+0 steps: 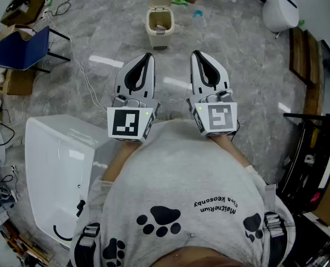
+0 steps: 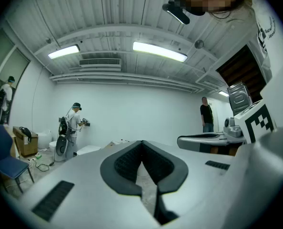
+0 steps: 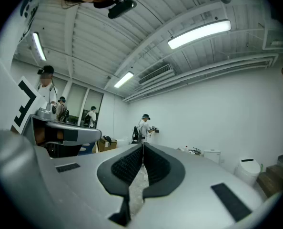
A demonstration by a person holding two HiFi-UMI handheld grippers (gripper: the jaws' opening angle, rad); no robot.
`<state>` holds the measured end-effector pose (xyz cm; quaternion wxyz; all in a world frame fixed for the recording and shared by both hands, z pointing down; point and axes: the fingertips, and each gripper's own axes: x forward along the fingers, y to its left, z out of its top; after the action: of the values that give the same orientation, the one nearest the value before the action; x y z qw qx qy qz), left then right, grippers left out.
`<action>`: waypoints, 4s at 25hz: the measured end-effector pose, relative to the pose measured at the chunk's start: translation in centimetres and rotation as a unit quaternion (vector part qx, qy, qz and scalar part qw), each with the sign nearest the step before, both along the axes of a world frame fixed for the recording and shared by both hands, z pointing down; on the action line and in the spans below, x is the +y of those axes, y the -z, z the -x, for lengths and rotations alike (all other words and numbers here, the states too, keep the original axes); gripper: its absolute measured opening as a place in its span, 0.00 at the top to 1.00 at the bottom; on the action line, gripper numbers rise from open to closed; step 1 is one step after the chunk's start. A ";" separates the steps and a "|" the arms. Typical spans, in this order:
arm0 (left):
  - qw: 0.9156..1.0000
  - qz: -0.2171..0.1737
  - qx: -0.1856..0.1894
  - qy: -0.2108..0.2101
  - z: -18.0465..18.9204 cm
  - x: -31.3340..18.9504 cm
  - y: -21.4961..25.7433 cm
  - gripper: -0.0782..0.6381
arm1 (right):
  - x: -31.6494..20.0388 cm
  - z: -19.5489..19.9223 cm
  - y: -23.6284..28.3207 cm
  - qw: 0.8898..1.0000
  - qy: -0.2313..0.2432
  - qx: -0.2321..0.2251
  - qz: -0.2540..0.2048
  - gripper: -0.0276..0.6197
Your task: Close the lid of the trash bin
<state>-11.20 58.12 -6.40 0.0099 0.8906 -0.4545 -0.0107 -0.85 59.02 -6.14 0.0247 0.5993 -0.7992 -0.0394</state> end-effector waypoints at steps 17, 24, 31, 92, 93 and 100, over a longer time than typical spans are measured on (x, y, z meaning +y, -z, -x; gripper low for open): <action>1.000 0.008 0.008 -0.014 2.6 -2.3 -1.0 0.86 | -1.6 1.8 -1.0 0.999 -0.015 -0.032 0.011 0.91; 1.000 0.007 0.012 -0.007 2.8 -4.5 -1.7 0.86 | -4.3 2.0 -1.4 0.999 -0.003 -0.037 0.005 0.91; 1.000 0.009 0.015 -0.002 2.0 -9.3 -2.2 0.86 | -9.3 1.2 -1.8 0.999 0.006 -0.041 0.004 0.91; 0.997 0.064 -0.003 -0.052 -8.0 -65.7 -14.5 0.86 | -65.8 -9.0 -15.0 0.994 0.066 -0.002 0.087 0.91; 0.996 0.065 -0.004 -0.054 -7.9 -66.2 -15.2 0.87 | -66.3 -8.9 -15.5 0.994 0.068 0.001 0.088 0.91; 0.996 0.054 -0.027 -0.065 -7.6 -69.2 -21.0 0.87 | -69.2 -8.7 -20.7 0.994 0.073 0.012 0.084 0.91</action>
<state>-3.62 -11.11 14.64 0.0464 0.9165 -0.3954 0.0382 7.80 -10.22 14.52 0.0814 0.5346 -0.8410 0.0186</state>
